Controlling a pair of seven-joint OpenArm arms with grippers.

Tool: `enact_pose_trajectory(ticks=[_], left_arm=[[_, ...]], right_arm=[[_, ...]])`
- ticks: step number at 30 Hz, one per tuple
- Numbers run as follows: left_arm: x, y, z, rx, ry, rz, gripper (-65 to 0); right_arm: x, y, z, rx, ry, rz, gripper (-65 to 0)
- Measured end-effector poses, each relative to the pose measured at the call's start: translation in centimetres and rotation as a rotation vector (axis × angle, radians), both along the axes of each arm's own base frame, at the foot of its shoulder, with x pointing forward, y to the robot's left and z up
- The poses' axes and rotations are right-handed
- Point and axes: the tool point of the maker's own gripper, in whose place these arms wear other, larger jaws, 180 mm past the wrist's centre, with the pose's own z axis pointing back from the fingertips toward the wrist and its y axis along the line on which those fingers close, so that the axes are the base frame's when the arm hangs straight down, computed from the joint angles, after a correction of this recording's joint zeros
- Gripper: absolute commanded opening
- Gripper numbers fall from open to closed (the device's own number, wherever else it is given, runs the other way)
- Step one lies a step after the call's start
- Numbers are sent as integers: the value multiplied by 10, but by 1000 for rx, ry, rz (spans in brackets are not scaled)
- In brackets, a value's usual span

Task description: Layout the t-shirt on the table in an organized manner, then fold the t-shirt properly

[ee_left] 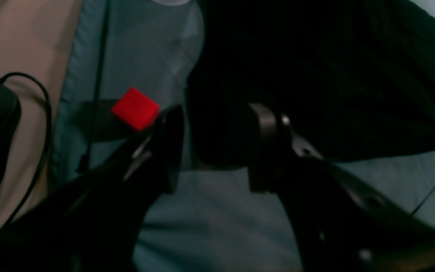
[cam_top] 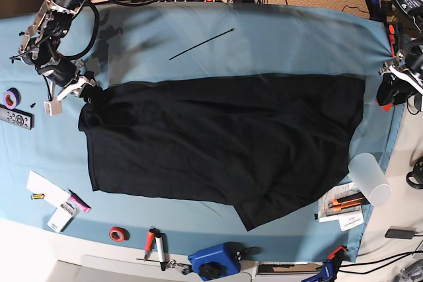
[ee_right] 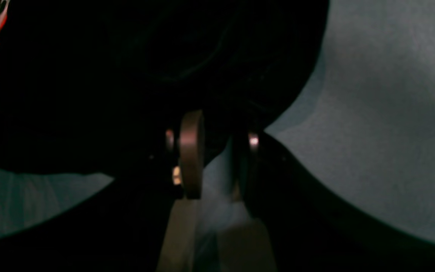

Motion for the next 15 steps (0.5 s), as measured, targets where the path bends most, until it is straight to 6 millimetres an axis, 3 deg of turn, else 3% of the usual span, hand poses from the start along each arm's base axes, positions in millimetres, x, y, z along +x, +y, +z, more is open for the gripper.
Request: enact_pose_trajectory(ticks=[2,5,12,15], left_arm=[[0,0,0,0,-1,0,-394],[0,0,0,-1,0,0,-394],[-4,-9,-8,-30,25,-6,-394],[-7,-25,-11,-100,37,-43,-395]], right_arm=[[3,1,2,-2,1,6,-519],[6,-1,0,-31,22,18,-650],[7,1,1,-36,45,39,-650],[5,2,0,-34,56,45,-650]])
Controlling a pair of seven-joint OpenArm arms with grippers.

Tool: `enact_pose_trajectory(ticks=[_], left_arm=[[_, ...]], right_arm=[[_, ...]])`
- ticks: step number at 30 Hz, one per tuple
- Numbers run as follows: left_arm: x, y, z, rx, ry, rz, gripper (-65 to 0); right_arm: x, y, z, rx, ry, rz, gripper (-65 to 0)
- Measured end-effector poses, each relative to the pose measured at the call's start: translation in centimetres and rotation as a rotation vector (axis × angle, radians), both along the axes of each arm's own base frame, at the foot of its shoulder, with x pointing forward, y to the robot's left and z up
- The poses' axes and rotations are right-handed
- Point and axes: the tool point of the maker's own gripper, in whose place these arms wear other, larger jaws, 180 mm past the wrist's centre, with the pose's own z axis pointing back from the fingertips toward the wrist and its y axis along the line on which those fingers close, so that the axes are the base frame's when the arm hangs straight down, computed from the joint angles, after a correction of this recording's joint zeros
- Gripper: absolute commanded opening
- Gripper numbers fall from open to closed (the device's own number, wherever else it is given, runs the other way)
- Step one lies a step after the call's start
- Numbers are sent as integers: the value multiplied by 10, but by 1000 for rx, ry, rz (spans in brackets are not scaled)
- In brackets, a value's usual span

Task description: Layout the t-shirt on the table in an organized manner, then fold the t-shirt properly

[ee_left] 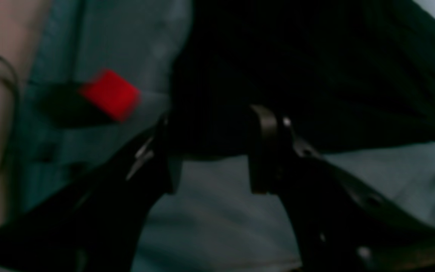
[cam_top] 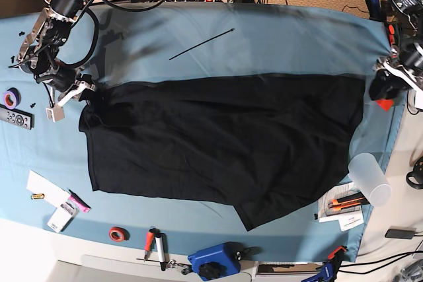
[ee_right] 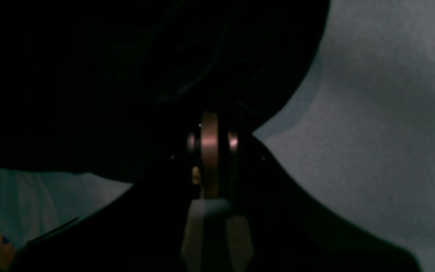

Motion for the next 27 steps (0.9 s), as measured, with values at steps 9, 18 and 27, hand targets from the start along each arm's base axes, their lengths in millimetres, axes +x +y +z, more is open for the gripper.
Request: enact_pose_trajectory(ticks=[9,18,27], left_arm=[[-19,-26,-15,-86,12,-40,-395],[1,-89,-36,-73,44,-176,-390],[22,-51,-51,129,122,-4,-336]], right_arm=[[-18,-36,3,22,3,-135,-650],[-26,-47,4,29,8,-180,-650],[-31,-48,2,33,14,-180,-650]])
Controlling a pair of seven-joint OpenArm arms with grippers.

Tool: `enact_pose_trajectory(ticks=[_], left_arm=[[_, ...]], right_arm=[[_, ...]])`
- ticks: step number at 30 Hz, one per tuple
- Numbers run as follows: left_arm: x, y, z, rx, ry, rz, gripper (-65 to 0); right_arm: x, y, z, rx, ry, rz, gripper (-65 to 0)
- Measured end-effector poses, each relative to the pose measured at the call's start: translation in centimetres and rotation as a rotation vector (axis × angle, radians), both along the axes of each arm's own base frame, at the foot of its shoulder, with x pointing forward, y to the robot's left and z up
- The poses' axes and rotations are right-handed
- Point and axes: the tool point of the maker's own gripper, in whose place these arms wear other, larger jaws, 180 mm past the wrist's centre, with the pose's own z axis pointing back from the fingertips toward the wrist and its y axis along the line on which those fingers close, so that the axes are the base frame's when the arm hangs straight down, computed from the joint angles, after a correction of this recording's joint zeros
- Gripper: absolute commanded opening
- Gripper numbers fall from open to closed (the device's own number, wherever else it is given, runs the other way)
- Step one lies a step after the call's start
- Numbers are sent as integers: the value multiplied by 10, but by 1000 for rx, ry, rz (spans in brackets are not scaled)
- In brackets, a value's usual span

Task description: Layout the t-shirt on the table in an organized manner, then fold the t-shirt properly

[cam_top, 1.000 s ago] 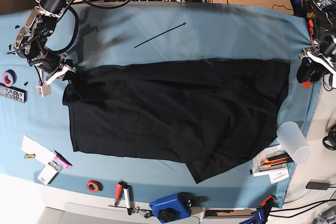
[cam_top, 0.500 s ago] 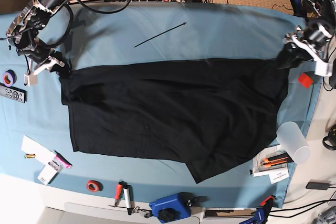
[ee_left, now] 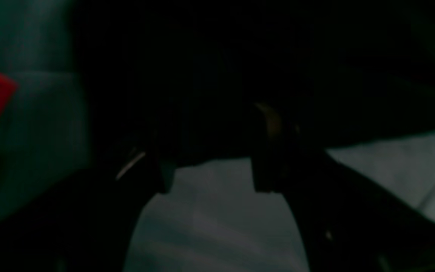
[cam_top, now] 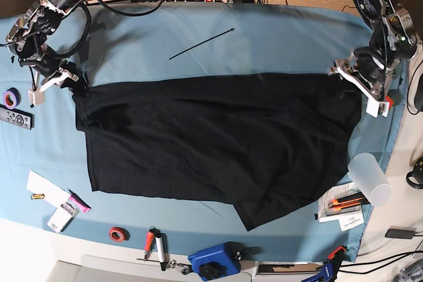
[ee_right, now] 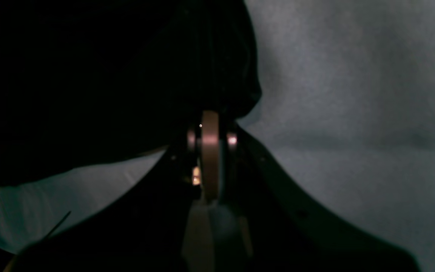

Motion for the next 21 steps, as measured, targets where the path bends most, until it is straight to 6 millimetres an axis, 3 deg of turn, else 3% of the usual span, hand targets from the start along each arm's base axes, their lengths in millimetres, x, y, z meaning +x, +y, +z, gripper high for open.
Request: enact_pose_trajectory(ticks=[5,9,14,17,21], left_arm=[[-1,5,-2,30,9,12,-336],[-5,30,-15,129,60,102,-336],[-4,26,-17,95,52,100,-336],[-12,28,-38,70,114,111,-336],[-7,25,-49,-10,97,129,-336]], right_arm=[[0,-1,0,-1,1,0,-650],[0,-1,0,-1,1,1,-650],[-1,0,0,0,6,4,-650],[-1,0,0,0,6,4,-650],[-1,0,0,0,9,6,-650]])
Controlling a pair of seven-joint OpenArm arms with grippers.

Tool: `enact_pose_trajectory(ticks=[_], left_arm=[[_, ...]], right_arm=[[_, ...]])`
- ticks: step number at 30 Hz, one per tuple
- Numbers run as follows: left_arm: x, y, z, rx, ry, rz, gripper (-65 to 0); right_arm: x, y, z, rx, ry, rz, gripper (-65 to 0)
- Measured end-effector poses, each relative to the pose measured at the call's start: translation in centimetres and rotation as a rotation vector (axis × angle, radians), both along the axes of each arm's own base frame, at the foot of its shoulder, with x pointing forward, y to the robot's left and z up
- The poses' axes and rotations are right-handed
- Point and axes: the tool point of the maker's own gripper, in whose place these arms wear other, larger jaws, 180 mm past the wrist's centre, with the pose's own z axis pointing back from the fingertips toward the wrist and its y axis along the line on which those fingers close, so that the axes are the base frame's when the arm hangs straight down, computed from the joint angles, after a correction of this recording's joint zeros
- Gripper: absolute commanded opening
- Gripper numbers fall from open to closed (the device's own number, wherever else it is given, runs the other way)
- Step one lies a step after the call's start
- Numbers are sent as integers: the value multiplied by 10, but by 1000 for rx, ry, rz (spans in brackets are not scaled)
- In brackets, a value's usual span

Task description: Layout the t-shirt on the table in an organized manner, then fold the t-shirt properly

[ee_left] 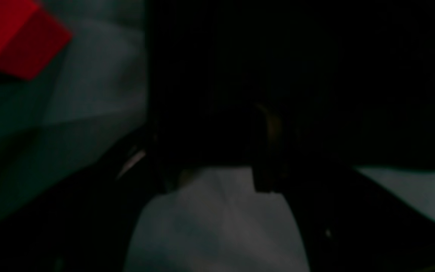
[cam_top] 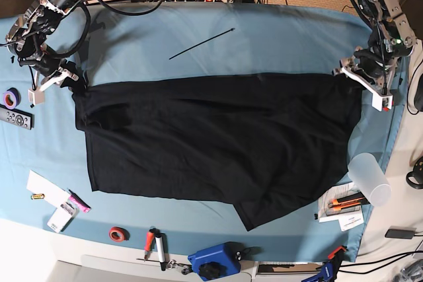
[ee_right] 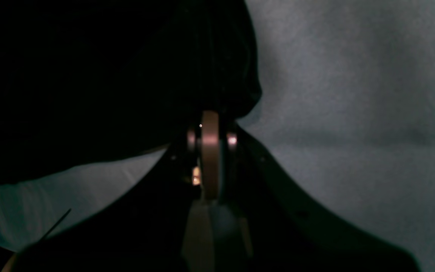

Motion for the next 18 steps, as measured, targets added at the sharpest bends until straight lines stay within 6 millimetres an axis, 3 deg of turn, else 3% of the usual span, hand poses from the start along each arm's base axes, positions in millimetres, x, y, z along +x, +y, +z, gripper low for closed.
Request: enact_pose_trajectory(ticks=[3,5,7,13,18], left_arm=[[4,-5,3,-65,-30,15,-387],[3,-9,4,-99,-31,16,-498],[-1,-18,1,-142,-2,-4,-650],[-4,-30,2,-176,59,-50,-650],[-12,-34,7,-154,96,-89,-650]], right_arm=[[-1,1,-1,2,9,6,-650],[-2,6,2,34,2,21,-650],[-4,8,7,71,-19,25,-650],[-4,-17,36,63,-97,22,-650],[-20,-23,31,56,-64,22,-650]])
